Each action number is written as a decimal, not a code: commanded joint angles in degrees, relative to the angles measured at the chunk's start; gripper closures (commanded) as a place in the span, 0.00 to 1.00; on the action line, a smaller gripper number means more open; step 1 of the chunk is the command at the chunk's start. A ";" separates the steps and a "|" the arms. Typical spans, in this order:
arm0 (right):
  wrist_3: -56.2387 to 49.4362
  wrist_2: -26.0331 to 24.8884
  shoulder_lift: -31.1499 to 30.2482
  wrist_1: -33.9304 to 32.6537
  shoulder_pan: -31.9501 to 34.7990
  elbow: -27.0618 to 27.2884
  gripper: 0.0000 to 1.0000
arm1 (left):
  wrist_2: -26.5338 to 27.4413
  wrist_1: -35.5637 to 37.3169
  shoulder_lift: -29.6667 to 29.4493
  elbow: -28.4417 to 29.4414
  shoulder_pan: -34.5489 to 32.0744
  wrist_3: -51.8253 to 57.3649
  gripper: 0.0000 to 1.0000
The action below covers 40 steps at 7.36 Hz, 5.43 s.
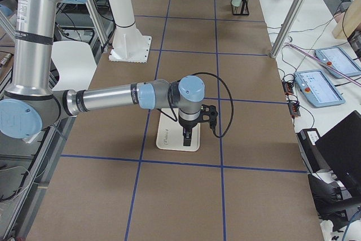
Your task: Left arm grabs green cup and hands to right arm on tray
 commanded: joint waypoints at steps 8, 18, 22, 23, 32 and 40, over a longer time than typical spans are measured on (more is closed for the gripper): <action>0.00 1.14 0.00 0.00 0.00 0.95 0.00 | -4.83 9.36 -0.61 -9.03 -5.18 0.73 0.98; 23.39 9.13 2.18 28.31 -7.62 -0.26 0.00 | -9.40 16.87 1.50 -44.52 8.42 -34.55 1.00; 67.60 8.61 15.44 54.19 -22.04 -3.35 0.00 | -8.01 -17.53 2.63 -45.25 14.15 -73.64 1.00; 71.76 8.87 18.43 54.84 -23.10 -3.09 0.00 | -7.83 -24.40 4.73 -45.25 14.76 -77.62 1.00; 105.95 1.17 33.14 73.32 -31.80 1.31 0.01 | 6.40 -61.73 5.98 -45.06 25.84 -118.62 1.00; 117.77 -19.33 31.82 94.57 -43.59 -2.56 0.01 | 12.48 -67.98 9.50 -47.01 26.54 -124.77 1.00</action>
